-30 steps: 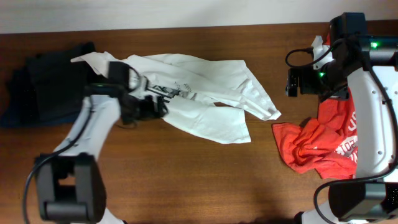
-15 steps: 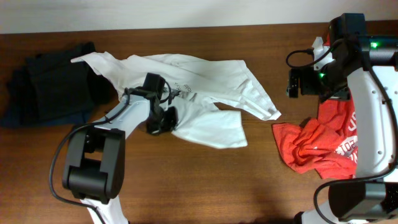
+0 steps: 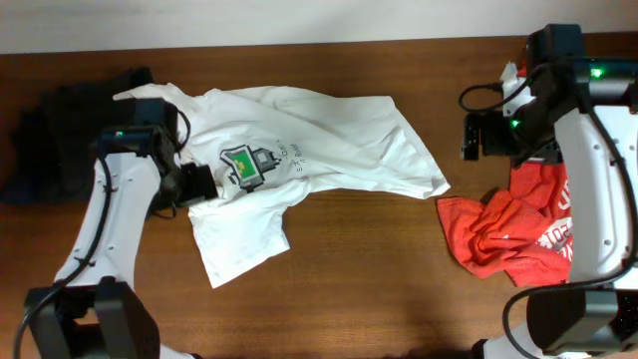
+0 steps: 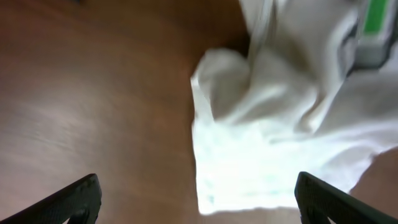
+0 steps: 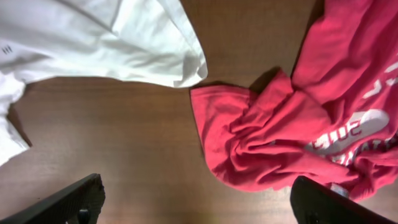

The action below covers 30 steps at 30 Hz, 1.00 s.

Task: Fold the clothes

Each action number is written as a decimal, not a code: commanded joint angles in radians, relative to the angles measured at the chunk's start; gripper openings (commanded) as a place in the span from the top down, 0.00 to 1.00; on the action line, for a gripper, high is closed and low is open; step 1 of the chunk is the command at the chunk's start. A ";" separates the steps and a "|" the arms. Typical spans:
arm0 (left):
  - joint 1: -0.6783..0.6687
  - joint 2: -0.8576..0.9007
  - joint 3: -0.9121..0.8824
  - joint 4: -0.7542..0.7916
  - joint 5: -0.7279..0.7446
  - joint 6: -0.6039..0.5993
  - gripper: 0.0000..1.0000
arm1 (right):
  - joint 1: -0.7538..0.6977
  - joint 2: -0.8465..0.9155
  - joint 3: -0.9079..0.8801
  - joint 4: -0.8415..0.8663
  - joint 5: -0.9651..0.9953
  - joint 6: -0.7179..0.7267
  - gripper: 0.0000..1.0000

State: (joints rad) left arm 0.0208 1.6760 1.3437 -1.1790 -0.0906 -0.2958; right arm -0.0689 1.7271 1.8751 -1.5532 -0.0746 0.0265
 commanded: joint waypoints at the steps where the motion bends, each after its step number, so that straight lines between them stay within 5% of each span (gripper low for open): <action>1: -0.001 0.010 -0.106 0.002 0.045 -0.006 0.01 | -0.005 0.002 -0.119 0.052 0.015 0.010 0.29; 4: -0.001 0.010 -0.198 0.023 0.067 -0.005 0.01 | -0.006 0.002 -0.279 0.167 0.016 0.044 0.88; 6: -0.001 0.010 -0.252 0.061 0.083 -0.005 0.01 | -0.006 0.002 -0.395 0.260 0.015 0.085 0.95; 16: -0.001 0.010 -0.428 0.382 0.220 -0.002 0.01 | -0.006 0.002 -0.831 0.626 -0.071 0.087 0.92; 21: -0.001 0.010 -0.438 0.408 0.260 -0.002 0.04 | -0.034 0.004 -0.925 0.748 0.074 0.142 0.80; 28: -0.001 0.010 -0.441 0.402 0.262 -0.002 0.04 | -0.333 0.020 -0.919 0.763 0.296 0.364 0.79; 30: -0.001 0.010 -0.441 0.401 0.263 -0.002 0.04 | -0.441 0.020 -0.896 0.755 0.285 0.388 0.68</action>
State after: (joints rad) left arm 0.0208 1.6794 0.9131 -0.7753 0.1547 -0.2958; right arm -0.3798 1.7370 0.9562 -0.7883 0.1337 0.3065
